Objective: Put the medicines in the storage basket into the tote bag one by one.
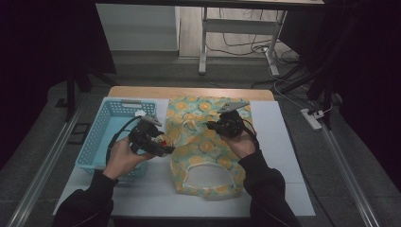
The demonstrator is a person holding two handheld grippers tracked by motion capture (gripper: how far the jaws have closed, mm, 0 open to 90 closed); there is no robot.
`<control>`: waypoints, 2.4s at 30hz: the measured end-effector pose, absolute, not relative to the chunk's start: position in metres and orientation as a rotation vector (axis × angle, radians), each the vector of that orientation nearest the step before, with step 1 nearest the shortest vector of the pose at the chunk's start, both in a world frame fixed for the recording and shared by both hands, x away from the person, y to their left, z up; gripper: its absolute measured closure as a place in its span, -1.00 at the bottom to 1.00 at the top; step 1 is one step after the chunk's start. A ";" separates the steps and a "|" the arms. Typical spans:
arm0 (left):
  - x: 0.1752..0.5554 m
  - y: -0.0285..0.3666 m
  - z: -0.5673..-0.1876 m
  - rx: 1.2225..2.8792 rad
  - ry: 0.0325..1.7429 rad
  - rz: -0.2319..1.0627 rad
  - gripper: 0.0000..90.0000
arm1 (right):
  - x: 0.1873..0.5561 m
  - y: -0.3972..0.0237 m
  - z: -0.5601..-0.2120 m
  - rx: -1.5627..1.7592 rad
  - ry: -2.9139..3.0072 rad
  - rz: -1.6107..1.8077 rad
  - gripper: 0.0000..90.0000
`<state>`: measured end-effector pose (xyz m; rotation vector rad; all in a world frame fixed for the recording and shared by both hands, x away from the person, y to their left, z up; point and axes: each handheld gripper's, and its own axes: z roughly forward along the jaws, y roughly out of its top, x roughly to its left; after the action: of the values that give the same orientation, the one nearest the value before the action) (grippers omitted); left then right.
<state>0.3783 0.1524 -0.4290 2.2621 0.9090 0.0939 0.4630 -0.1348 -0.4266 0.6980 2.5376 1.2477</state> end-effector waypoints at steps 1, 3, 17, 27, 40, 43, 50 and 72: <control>0.378 0.150 -0.429 2.262 0.901 0.087 -0.53 | 0.463 -0.135 -0.427 0.700 2.538 1.248 1.00; 0.378 0.144 -0.431 2.265 0.890 0.078 -0.53 | 0.464 -0.135 -0.427 0.698 2.544 1.247 1.00; 0.388 0.103 -0.436 2.306 0.812 0.047 -0.53 | 0.465 -0.134 -0.427 0.702 2.541 1.254 1.00; 0.401 0.077 -0.445 2.334 0.788 0.042 -0.53 | 0.465 -0.134 -0.426 0.697 2.531 1.263 1.00; 0.416 0.056 -0.455 2.339 0.774 0.040 -0.53 | 0.466 -0.135 -0.425 0.701 2.522 1.270 1.00; 0.417 0.051 -0.453 2.337 0.763 0.040 -0.53 | 0.466 -0.135 -0.426 0.705 2.522 1.269 1.00; 0.422 0.039 -0.456 2.347 0.749 0.041 -0.53 | 0.467 -0.135 -0.427 0.708 2.516 1.274 1.00; 0.458 0.029 -0.480 2.321 0.872 0.136 -0.53 | 0.468 -0.132 -0.429 0.709 2.512 1.277 1.00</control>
<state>0.4582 0.0288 -0.4800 2.3209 0.8716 0.1361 0.4679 -0.1318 -0.4293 0.7089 2.5119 1.2774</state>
